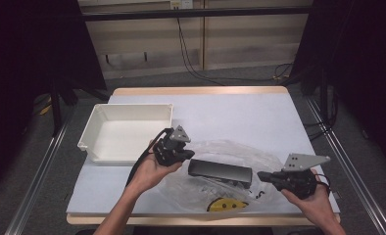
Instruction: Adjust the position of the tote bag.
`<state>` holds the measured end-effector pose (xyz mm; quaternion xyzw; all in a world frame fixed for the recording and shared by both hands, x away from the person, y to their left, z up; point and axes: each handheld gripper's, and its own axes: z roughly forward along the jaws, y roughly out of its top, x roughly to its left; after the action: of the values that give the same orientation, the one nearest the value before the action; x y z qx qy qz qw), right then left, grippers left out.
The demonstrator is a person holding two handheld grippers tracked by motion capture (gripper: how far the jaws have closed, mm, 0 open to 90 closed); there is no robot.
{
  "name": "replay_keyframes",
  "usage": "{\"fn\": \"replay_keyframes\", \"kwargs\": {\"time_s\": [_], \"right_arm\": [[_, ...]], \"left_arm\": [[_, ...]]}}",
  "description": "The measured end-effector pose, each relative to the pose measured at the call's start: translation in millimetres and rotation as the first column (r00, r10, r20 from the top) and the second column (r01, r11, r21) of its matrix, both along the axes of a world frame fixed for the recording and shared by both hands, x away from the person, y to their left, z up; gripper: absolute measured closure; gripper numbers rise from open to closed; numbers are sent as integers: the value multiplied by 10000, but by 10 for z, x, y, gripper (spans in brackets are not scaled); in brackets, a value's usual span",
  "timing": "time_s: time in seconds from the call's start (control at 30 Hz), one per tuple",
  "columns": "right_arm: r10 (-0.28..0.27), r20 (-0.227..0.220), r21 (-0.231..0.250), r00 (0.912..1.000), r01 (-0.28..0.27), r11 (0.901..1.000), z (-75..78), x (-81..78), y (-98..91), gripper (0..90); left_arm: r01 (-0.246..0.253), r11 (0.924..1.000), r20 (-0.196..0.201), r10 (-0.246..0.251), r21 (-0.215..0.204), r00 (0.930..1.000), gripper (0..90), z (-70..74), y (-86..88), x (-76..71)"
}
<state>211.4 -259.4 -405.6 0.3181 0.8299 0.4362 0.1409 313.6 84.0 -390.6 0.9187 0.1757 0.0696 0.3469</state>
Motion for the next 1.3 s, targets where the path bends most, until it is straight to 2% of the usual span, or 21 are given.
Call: {"fn": "replay_keyframes", "kwargs": {"time_s": [0.07,0.1,0.23,0.27,0.33,0.43,0.57,0.63,0.67,0.73,0.77,0.87,0.93,1.0,1.03,1.1,1.13,1.17,1.23,1.27,1.3], "right_arm": [[22,179,301,9998,-28,9995,73,102,27,900],[101,180,266,9998,-106,9996,91,163,66,900],[326,-172,-175,9993,-329,9993,34,473,224,900],[318,-318,-444,9990,-332,9985,-4,549,258,900],[378,-748,-657,9965,-428,9969,-95,691,304,900],[271,-1121,-1061,9933,-391,9936,-220,842,344,900],[100,-1522,-1070,9883,-265,9939,-344,1010,356,900],[-130,-1623,-1251,9866,-75,9921,-406,1073,366,900],[-200,-1664,-1301,9859,-18,9915,-432,1098,368,900],[-700,-1486,-1931,9864,405,9803,-467,1130,378,900],[-740,-1543,-1896,9853,440,9809,-486,1156,369,900],[-1217,-1465,-1982,9817,914,9759,-515,1225,323,900],[-1699,-1303,-2225,9768,1382,9651,-524,1248,288,900],[-2024,-1105,-2440,9731,1708,9546,-524,1251,262,900],[-2023,-1241,-2240,9714,1712,9594,-522,1248,245,900],[-1834,-1232,-1895,9753,1583,9690,-520,1230,231,900],[-1606,-1307,-1614,9783,1388,9771,-513,1213,232,900],[-1540,-1246,-1577,9802,1337,9784,-501,1187,248,900],[-1252,-1117,-1441,9858,1086,9836,-458,1114,282,900],[-1103,-1100,-1255,9878,963,9874,-430,1070,291,900],[-1012,-951,-1134,9903,903,9894,-401,1025,292,900]], "left_arm": [[457,9989,-201,-456,50,9988,900,-37,-63,-78],[613,9981,-323,-613,6,9976,900,-74,-110,-128],[1400,9888,-559,-1371,511,9890,900,-210,-228,-333],[1461,9868,-615,-1420,693,9880,900,-238,-226,-366],[1551,9841,-887,-1474,861,9851,894,-313,-171,-388],[1514,9856,-1269,-1412,748,9818,895,-425,-40,-389],[1620,9844,-1605,-1495,680,9757,895,-536,51,-412],[1686,9829,-1517,-1559,745,9761,896,-579,76,-436],[1800,9810,-1584,-1669,725,9732,897,-592,85,-453],[1843,9794,-1667,-1688,820,9714,899,-606,89,-492],[1940,9766,-1753,-1759,923,9687,900,-635,87,-508],[1875,9778,-1924,-1670,938,9670,900,-691,106,-515],[1905,9780,-2022,-1702,855,9644,900,-683,133,-523],[1799,9817,-1886,-1652,633,9681,900,-657,160,-546],[1740,9836,-1904,-1621,476,9682,900,-638,177,-542],[1653,9858,-1820,-1571,307,9707,900,-595,211,-505],[1601,9870,-1801,-1552,127,9713,900,-581,226,-480],[1456,9893,-1714,-1435,-4,9747,900,-563,243,-463],[1332,9903,-1670,-1380,-398,9763,900,-523,278,-421],[1412,9892,-1740,-1461,-401,9738,900,-484,300,-392],[1195,9910,-1591,-1277,-599,9790,900,-472,302,-390]]}}
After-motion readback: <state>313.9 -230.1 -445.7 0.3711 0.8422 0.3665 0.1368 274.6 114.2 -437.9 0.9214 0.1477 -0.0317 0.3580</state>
